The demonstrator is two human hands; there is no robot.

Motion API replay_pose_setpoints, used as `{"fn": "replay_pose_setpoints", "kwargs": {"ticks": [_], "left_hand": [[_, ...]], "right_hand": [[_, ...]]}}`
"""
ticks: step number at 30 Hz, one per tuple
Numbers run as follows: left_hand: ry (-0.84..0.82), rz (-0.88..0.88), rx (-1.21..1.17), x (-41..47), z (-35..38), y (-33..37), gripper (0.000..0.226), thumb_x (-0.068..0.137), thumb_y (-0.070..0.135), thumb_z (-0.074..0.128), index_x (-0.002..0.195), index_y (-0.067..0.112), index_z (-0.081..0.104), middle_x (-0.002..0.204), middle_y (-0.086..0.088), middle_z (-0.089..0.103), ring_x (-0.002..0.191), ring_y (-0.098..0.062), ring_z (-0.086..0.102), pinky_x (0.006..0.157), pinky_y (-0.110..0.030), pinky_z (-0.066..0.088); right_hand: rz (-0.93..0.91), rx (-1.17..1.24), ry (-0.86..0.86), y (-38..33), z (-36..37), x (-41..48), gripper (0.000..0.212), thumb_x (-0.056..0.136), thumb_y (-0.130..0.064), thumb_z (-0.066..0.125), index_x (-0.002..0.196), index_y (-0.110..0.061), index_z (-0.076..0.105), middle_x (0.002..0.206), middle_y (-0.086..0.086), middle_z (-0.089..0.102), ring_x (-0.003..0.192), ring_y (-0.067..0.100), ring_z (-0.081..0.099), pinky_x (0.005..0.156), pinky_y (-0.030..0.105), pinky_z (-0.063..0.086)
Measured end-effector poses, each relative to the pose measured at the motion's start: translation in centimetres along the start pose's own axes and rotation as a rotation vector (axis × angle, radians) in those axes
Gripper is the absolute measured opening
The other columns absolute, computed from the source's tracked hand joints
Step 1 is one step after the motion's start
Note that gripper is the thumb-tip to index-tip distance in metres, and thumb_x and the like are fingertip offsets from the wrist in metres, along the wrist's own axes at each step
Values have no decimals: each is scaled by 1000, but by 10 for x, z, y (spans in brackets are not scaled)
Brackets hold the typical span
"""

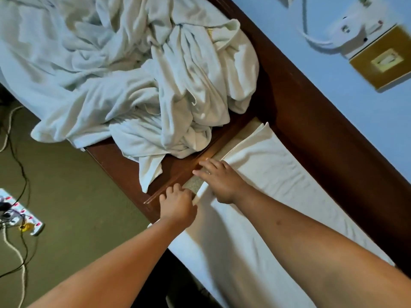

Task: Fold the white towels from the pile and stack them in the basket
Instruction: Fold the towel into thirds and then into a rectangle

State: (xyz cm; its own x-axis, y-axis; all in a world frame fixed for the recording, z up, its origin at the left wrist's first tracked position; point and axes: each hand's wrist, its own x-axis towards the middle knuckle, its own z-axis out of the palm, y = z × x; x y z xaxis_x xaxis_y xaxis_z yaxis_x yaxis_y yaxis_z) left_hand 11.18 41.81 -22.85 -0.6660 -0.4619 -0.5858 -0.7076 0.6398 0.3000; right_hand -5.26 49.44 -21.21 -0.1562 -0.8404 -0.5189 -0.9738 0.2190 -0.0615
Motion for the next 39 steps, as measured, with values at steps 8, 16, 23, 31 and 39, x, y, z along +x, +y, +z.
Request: {"fn": "replay_pose_setpoints", "kwargs": {"ticks": [8,16,23,31,39], "left_hand": [[-44,118,-195,-14,1,-12,23,96,33,57,110,19,46,103,-3,64,101,-30,60,83,-36,37],[-165,258,-133,-62,20,-3,27,91,31,63,113,19,54,105,-5,65,97,-28,64,72,-32,46],[-266,352,-85,-131,75,50,21,82,12,53,93,21,38,93,0,53,91,-26,56,79,-41,49],[-670,379,-297,-213,188,107,45,89,27,64,132,25,51,122,1,57,97,-15,57,84,-26,45],[-112,-349,-577,-187,198,21,82,76,32,84,141,12,39,136,-10,51,119,-30,58,94,-43,53]], "right_hand": [[125,-344,-121,59,-33,12,43,86,-11,56,128,-20,55,128,3,57,121,24,52,104,37,31],[234,-593,5,122,-18,-62,23,75,-7,66,96,-16,64,92,5,66,89,28,63,85,39,41],[284,-654,-18,149,32,-174,19,78,-9,65,97,-12,67,90,11,67,81,34,66,82,42,44],[817,-459,-140,172,106,-283,43,92,-19,50,135,-11,50,129,18,49,108,38,59,93,42,48],[998,644,-86,10,169,-341,33,92,-43,53,108,-15,60,117,12,63,110,33,62,83,36,50]]}}
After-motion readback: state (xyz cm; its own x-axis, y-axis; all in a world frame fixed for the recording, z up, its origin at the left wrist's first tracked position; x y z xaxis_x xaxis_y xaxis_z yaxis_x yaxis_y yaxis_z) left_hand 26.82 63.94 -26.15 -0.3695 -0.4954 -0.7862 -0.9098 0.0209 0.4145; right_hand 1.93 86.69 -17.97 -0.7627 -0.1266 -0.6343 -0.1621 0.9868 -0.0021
